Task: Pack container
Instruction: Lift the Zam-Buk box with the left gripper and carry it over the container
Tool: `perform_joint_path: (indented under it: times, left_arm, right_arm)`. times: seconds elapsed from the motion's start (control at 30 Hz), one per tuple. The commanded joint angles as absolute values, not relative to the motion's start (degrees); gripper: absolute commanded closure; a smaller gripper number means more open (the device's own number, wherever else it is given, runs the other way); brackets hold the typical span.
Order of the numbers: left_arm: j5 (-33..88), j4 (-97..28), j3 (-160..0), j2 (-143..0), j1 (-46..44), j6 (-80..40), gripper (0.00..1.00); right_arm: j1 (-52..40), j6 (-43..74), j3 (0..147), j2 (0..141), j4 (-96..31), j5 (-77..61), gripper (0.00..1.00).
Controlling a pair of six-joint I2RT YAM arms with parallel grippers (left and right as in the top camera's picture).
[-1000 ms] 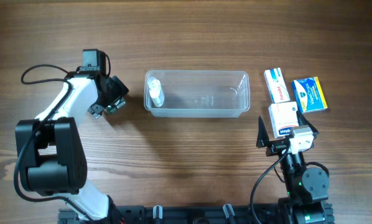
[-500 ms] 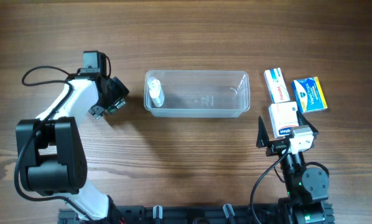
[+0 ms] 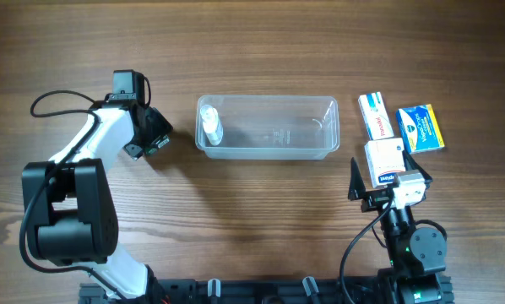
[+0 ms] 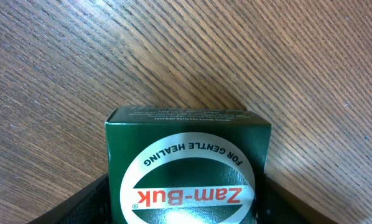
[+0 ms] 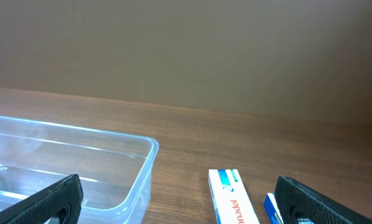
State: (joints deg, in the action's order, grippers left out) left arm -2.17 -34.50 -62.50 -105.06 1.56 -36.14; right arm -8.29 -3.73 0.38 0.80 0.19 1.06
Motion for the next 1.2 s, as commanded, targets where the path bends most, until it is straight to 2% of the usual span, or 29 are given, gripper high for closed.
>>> perform_joint_path:
  times: [0.0,0.13,0.23,0.5,0.73,0.87,1.17]
  left_arm:
    - [-1.96,-34.52,-61.78,-105.89,1.72,-36.27,0.29]
    - [-1.96,-33.39,-60.51,-105.89,1.72,-36.27,0.18]
    - [-1.98,-33.17,-59.88,-105.89,1.72,-36.25,0.18]
    - [-1.96,-31.77,-59.92,-105.86,1.74,-36.25,0.33]
    - [-1.98,-33.80,-63.00,-103.11,1.72,-29.95,0.37]
    - [-1.98,-38.96,-66.11,-95.92,1.72,-29.93,0.39]
    - [-1.96,-40.21,-66.50,-79.99,-0.75,-27.18,0.46]
  right_arm:
    - [-8.01,-2.90,0.32,0.80,0.40,-0.05,0.00]
    - [-8.01,-2.85,0.32,0.80,0.40,-0.05,0.00]
    - [-8.01,-2.87,0.32,0.80,0.40,-0.05,0.00]
    - [-8.01,-2.85,0.32,0.80,0.40,-0.05,0.00]
    - [-8.01,-2.85,0.32,0.80,0.40,-0.05,0.00]
    - [-8.01,-2.87,0.32,0.80,0.40,-0.05,0.00]
    - [-8.01,-2.85,0.32,0.80,0.40,-0.05,0.00]
